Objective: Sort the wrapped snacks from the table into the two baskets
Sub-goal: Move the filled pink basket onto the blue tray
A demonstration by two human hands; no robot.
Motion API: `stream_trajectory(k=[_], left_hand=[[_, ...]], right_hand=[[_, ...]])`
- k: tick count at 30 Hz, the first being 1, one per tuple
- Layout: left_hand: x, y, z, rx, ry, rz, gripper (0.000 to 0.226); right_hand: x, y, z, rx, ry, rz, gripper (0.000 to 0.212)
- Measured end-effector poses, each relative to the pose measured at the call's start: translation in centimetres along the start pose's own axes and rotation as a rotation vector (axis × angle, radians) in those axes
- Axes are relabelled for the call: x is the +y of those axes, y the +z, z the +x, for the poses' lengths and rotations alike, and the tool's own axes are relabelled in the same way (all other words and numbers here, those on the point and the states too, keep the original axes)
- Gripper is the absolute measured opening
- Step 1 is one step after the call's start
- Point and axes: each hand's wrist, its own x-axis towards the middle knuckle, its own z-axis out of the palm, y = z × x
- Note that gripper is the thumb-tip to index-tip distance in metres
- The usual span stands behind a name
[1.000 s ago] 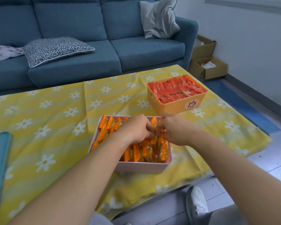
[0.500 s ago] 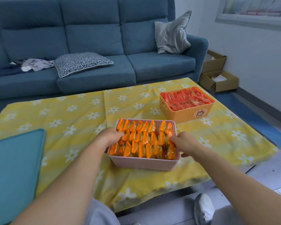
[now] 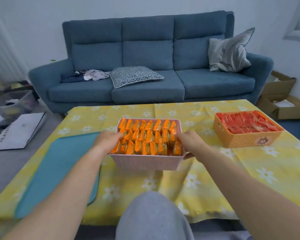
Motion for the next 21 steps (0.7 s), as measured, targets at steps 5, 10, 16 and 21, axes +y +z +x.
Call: stream_trajectory(k=[5,10,16,21], left_hand=[[-6.5,-7.2,2.2,0.141,-0.106,-0.119,0.032],[-12.6,-12.6,4.1,0.239,-0.196,-0.216,0.022],[-18.9,-15.8,6.6,0.297,-0.273,-0.356,0.011],[-20.4,-16.0,9.2,0.387,-0.215,-0.406,0.02]], right_hand=[[-5.9,9.3,0.1,-0.196,-0.022,-0.042,0.02],[-9.5,18.5,0.2,-0.328,-0.048,-0.082,0.015],[-11.0,27.0,2.0,-0.383,-0.062,-0.091,0.018],[-11.1,30.5,5.0,-0.392,-0.058,-0.008,0.011]])
